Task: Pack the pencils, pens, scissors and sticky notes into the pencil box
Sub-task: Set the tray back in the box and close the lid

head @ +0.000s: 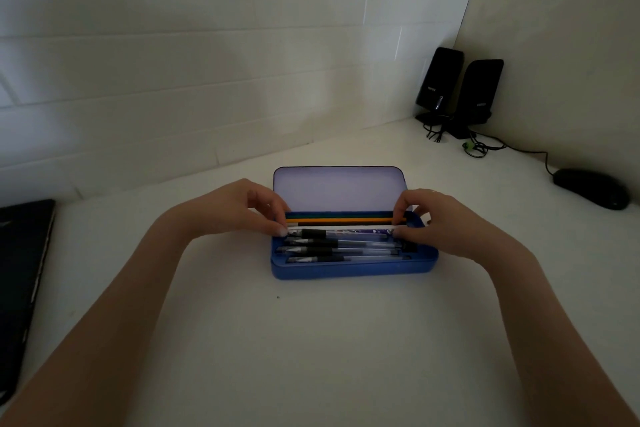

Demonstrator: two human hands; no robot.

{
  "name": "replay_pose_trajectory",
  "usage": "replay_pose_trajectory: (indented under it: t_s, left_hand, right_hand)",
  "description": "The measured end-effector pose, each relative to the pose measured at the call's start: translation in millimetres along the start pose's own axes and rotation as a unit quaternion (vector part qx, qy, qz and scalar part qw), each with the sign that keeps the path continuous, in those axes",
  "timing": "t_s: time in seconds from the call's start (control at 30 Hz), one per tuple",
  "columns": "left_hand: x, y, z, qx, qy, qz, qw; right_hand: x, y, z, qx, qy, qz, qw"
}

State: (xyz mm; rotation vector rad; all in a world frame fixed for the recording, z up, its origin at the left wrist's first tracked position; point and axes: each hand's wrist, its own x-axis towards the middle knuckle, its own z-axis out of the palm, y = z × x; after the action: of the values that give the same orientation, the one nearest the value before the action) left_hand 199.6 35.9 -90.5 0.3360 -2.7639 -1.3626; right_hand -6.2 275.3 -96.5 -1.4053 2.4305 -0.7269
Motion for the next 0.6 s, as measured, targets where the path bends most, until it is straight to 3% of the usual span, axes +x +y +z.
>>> replay_pose_trajectory:
  t_s: [0.23, 0.6]
  left_hand:
    - [1.5, -2.7, -0.3, 0.004, 0.001, -0.01, 1.0]
    - [0.4, -0.8, -1.1, 0.004, 0.001, -0.033, 0.999]
  right_hand:
    - [-1.3, -10.7, -3.9, 0.028, 0.017, -0.018, 0.999]
    - [-2.1, -25.0, 5.1, -0.023, -0.026, -0.049, 0.998]
